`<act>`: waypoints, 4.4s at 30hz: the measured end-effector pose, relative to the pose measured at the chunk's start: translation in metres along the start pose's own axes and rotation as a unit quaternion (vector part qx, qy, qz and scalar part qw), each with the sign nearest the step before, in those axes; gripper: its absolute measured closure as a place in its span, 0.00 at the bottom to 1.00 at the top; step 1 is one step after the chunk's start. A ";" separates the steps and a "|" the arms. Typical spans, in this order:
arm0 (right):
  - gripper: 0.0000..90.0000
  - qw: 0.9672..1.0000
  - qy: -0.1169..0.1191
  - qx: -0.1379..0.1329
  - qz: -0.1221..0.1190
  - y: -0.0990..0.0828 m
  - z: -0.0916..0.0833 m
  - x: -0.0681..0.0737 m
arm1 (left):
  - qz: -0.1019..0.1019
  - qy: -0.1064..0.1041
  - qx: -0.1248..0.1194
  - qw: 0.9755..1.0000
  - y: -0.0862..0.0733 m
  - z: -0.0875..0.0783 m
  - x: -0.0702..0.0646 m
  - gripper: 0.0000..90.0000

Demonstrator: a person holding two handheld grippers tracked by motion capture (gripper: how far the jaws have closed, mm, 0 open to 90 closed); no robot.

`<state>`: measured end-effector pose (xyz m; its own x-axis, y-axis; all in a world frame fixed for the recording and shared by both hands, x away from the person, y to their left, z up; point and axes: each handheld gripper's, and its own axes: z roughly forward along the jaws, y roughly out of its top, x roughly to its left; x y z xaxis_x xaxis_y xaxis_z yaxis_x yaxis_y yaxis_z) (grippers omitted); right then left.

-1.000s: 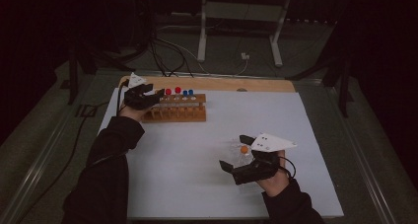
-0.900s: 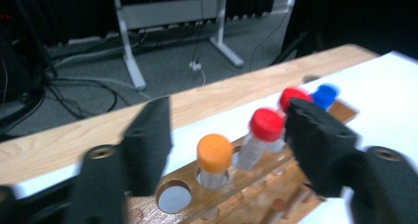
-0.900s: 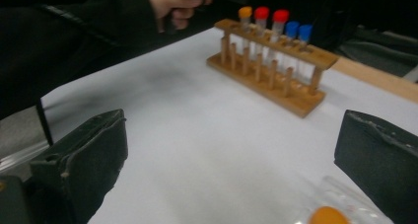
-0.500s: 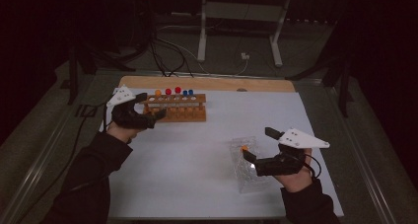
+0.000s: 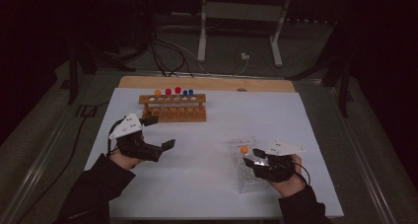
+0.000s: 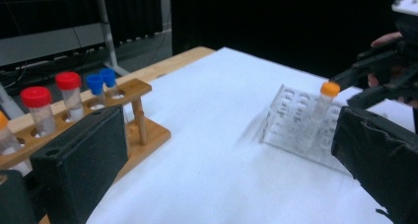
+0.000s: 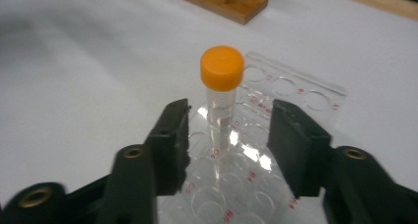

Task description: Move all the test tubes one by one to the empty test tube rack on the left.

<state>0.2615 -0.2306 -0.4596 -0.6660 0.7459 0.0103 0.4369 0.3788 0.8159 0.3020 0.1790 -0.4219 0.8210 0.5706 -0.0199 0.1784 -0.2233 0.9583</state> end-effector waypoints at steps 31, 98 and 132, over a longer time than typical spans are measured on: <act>0.83 0.997 0.005 -0.053 -0.055 0.069 -0.021 0.025 | 0.017 -0.051 0.011 0.999 0.025 0.005 -0.014 0.02; 0.03 0.994 0.074 -0.079 -0.034 0.065 0.004 0.062 | 0.055 -0.030 0.008 0.998 0.056 0.031 0.004 0.80; 0.00 0.989 0.099 -0.097 -0.040 0.064 -0.001 0.060 | -0.010 0.219 -0.023 0.975 0.056 0.011 0.133 0.80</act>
<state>0.2489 -0.1625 -0.4066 -0.8078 0.5882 0.0399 0.2671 0.3048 0.9142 0.4267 0.2337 -0.3737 0.5047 0.8600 0.0746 0.1597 -0.1779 0.9710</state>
